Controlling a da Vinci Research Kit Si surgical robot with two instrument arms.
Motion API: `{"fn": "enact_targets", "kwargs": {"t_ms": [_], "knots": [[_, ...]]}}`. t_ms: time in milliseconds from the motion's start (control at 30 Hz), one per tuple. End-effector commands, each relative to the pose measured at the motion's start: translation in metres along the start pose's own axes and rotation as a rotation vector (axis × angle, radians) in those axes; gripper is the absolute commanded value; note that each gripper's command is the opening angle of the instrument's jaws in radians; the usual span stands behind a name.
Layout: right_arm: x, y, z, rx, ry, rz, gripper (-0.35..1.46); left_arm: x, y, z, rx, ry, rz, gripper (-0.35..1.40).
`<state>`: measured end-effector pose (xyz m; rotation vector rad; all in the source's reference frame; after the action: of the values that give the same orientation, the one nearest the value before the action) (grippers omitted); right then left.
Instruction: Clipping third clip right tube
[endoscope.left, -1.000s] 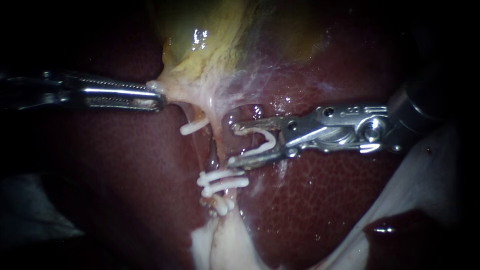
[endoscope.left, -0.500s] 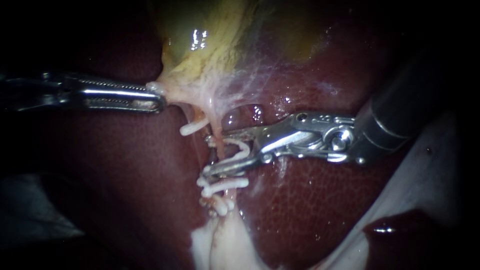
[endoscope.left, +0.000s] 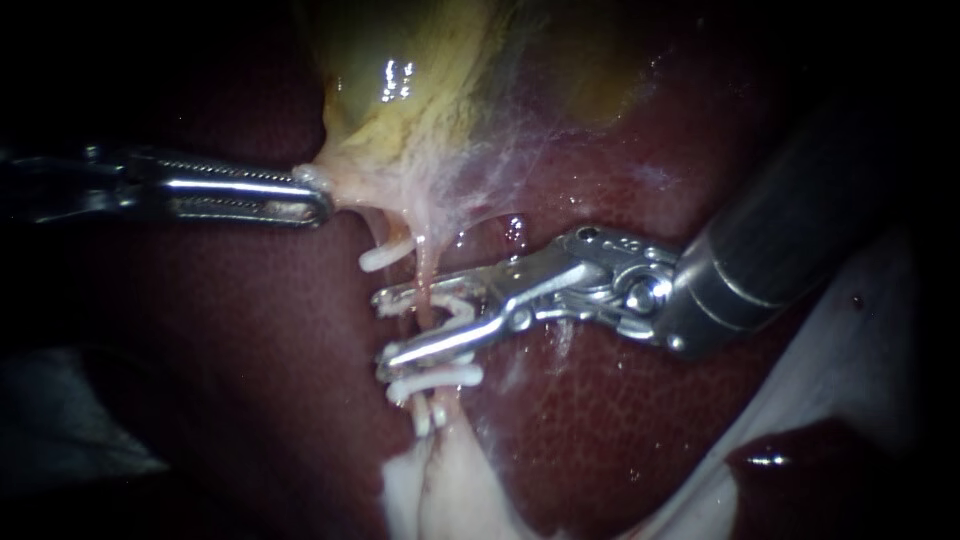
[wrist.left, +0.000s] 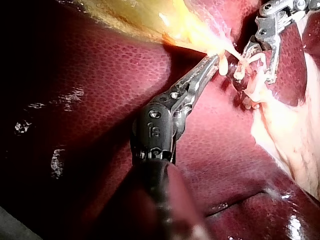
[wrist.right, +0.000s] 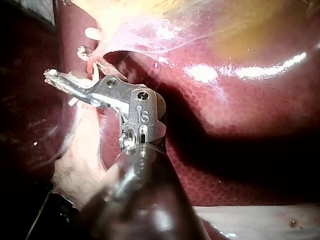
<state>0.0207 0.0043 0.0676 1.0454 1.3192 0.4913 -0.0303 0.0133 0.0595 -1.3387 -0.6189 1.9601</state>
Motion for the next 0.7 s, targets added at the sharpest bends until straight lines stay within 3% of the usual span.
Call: {"fn": "enact_targets", "kwargs": {"t_ms": [33, 367, 700], "knots": [[0.0002, -0.0001, 0.0, 0.006, 0.011, 0.005, 0.49, -0.0001, 0.0, 0.0001, 0.0, 0.0, 0.0, -0.35], [0.0025, -0.0001, -0.0003, 0.044, 0.102, 0.034, 0.46, 0.0, 0.0, 0.0001, 0.001, 0.0, 0.0, -0.35], [0.0043, -0.0004, -0.001, 0.062, 0.141, 0.047, 0.42, -0.0001, -0.0001, 0.0002, 0.001, 0.0, 0.0, -0.35]]}}
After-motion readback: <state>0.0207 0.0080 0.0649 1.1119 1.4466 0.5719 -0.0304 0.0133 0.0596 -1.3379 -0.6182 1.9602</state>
